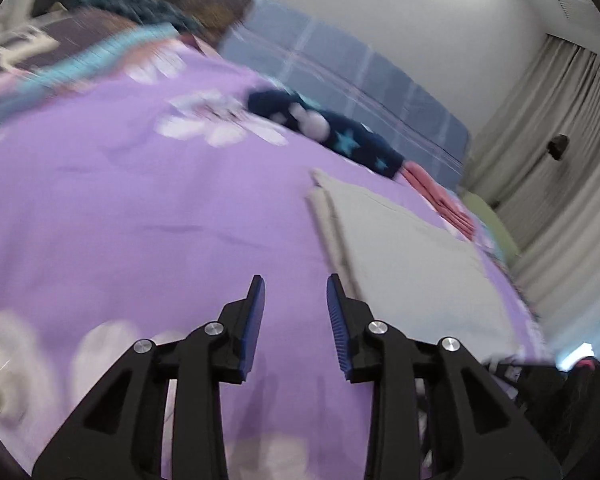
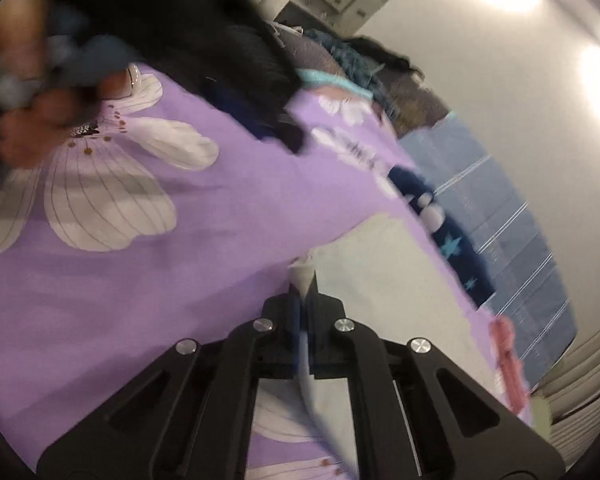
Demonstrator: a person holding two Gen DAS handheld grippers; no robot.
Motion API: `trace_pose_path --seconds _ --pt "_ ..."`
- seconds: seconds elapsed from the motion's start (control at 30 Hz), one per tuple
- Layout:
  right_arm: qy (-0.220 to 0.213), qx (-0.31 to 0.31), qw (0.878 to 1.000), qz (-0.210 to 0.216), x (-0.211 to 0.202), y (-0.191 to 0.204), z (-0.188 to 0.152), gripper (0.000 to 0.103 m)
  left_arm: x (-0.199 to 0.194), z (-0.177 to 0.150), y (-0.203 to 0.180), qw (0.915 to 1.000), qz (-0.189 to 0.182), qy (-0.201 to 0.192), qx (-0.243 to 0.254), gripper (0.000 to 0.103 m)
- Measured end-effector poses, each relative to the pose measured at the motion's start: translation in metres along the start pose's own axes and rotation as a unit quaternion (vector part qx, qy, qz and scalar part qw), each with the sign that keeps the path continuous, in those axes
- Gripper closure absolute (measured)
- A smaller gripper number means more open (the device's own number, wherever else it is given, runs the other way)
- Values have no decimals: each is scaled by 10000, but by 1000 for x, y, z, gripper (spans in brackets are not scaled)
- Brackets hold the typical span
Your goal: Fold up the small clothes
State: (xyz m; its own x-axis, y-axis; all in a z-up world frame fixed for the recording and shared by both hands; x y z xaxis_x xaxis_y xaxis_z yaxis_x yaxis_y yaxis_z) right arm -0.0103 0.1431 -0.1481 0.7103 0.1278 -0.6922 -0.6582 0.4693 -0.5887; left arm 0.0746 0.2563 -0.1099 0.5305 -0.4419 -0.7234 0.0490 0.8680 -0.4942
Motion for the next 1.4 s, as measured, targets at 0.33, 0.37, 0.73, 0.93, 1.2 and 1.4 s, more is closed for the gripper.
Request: trace_pose_path --seconds 0.33,0.37,0.73,0.93,1.2,1.4 --pt "-2 86 9999 62 -4 -5 4 101 109 79 -18 9923 -839 895 -172 54" --pt "-41 157 9998 66 -8 -9 5 101 113 88 -16 9923 -811 871 -347 102" --pt "182 19 9995 251 9 8 -8 100 112 92 17 9942 -539 415 -833 103" --pt "270 225 9975 619 15 -3 -9 100 94 88 -2 9919 -1003 622 -464 43" --pt "282 222 9977 575 15 0 -9 99 115 84 -24 9915 -992 842 -90 39" --pt "303 218 9978 540 14 3 -9 99 125 93 -27 9943 -709 802 3 59"
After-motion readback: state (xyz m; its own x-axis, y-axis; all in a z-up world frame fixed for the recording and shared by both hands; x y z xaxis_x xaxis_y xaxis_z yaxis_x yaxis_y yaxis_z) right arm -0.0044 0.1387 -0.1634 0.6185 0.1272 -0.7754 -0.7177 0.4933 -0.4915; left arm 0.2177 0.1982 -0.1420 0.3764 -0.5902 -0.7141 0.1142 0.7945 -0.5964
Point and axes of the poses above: each gripper's, at about its wrist camera, not at the fingertips, and x roughly the way its jaws point, y to its left, z to its top, the point moved 4 cm from there along x, roughly the way its jaws point, and after that the axes turned 15 degrees about y, right-handed, at the moved point
